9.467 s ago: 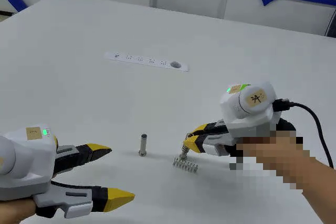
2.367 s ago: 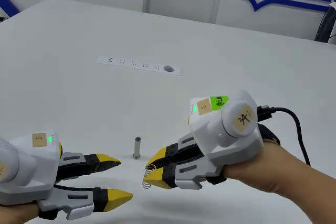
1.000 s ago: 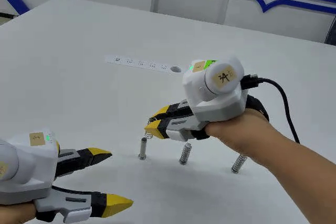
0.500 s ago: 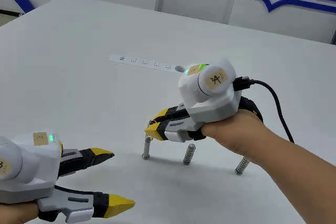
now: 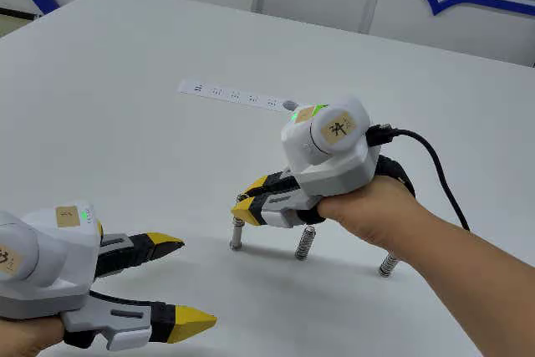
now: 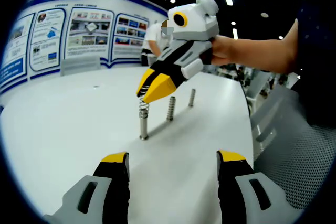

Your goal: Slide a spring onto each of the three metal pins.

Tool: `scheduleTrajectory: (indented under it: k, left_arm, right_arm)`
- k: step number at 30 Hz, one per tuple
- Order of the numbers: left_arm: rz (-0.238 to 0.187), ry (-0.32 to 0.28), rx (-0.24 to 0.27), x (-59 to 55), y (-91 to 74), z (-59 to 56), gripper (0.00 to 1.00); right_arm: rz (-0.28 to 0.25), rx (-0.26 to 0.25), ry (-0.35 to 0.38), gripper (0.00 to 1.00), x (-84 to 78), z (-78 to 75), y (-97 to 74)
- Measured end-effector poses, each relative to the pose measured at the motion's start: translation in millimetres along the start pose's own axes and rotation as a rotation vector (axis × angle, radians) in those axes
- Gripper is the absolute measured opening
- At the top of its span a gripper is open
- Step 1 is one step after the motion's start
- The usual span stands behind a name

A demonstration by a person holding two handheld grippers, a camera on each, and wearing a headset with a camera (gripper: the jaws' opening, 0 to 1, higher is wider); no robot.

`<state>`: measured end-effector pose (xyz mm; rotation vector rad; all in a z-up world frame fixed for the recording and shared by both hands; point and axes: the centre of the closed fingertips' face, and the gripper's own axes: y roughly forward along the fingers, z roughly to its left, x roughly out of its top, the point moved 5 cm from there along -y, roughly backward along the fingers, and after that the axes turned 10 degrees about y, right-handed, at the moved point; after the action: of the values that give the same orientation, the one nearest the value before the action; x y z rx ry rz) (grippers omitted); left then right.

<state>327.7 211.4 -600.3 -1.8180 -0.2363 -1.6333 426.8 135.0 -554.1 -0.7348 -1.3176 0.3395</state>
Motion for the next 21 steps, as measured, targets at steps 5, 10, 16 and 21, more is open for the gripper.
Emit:
scheduleTrajectory:
  k: [5, 10, 16, 21]
  left_arm:
    - [-0.002, -0.003, 0.000, -0.1, 0.7, 0.3, 0.69]
    - [-0.001, -0.008, -0.002, -1.8, 1.7, -0.4, 0.68]
    - [0.001, -0.011, -0.001, -1.9, 1.7, -0.5, 0.68]
    - [0.000, -0.013, 0.002, -1.9, 0.9, 0.4, 0.68]
  right_arm:
    - [0.010, -0.002, 0.011, 0.12, -5.5, -0.5, 4.5]
    - [0.022, -0.008, 0.016, 0.12, -11.6, 0.0, 9.7]
    - [0.039, -0.016, 0.025, 0.12, -17.2, -0.5, 15.2]
    - [0.053, -0.016, 0.030, 0.12, -21.3, 0.7, 19.9]
